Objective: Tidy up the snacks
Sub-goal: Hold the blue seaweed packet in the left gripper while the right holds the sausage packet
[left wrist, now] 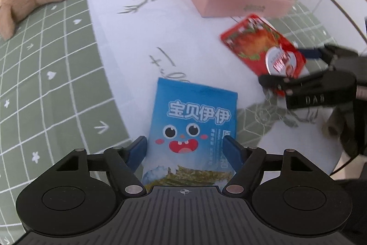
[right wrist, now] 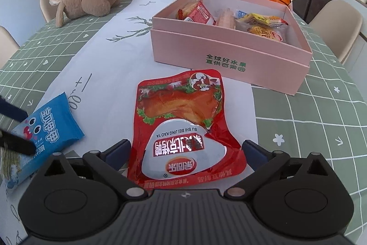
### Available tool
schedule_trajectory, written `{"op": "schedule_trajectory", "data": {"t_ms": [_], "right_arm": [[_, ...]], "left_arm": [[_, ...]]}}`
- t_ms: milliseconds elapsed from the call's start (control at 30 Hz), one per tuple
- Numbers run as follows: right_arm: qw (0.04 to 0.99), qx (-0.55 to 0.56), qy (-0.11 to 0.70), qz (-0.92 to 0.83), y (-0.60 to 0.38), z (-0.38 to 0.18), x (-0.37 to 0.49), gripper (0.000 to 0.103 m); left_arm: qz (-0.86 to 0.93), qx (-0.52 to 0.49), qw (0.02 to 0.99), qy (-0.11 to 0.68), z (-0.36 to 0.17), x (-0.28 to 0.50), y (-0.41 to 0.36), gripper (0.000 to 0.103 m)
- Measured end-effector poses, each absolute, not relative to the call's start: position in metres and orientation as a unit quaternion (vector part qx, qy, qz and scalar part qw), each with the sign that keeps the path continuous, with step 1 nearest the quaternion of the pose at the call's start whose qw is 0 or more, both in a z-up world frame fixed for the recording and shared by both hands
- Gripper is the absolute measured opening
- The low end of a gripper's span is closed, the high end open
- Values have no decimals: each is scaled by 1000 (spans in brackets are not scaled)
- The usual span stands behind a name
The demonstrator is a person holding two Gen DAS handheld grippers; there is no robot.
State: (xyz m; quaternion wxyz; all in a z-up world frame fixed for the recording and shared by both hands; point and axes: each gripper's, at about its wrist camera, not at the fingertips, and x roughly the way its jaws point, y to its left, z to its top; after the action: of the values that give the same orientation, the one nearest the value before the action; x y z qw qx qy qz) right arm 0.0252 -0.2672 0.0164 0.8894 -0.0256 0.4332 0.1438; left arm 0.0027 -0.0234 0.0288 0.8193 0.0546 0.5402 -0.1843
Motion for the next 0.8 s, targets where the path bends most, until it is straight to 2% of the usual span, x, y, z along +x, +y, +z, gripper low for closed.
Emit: {"op": "schedule_trajectory", "data": {"t_ms": [133,367,600,633,700,800], "right_arm": [[882,-39,445,151,-264,19,35,102],[887,-131,412,162,-244,25,33,102],[876,-44,447,175,-249,20,47,99],[875,-49,449,174,-248,21,47,97],[870,-60,451,191,-246,26,44,81],[866,-70,458,188,-250,32,39,74]], "left_arm": [[-184,66,820,538,25,-1,-34,87],[-144,59,832,533,24,-1,-30,87],[-114,13,839,531,27,5,-15,85],[-115,14,839,531,27,5,-15,85],[-116,16,839,531,27,5,-15,85],[-116,13,839,531,27,4,-15,85]]}}
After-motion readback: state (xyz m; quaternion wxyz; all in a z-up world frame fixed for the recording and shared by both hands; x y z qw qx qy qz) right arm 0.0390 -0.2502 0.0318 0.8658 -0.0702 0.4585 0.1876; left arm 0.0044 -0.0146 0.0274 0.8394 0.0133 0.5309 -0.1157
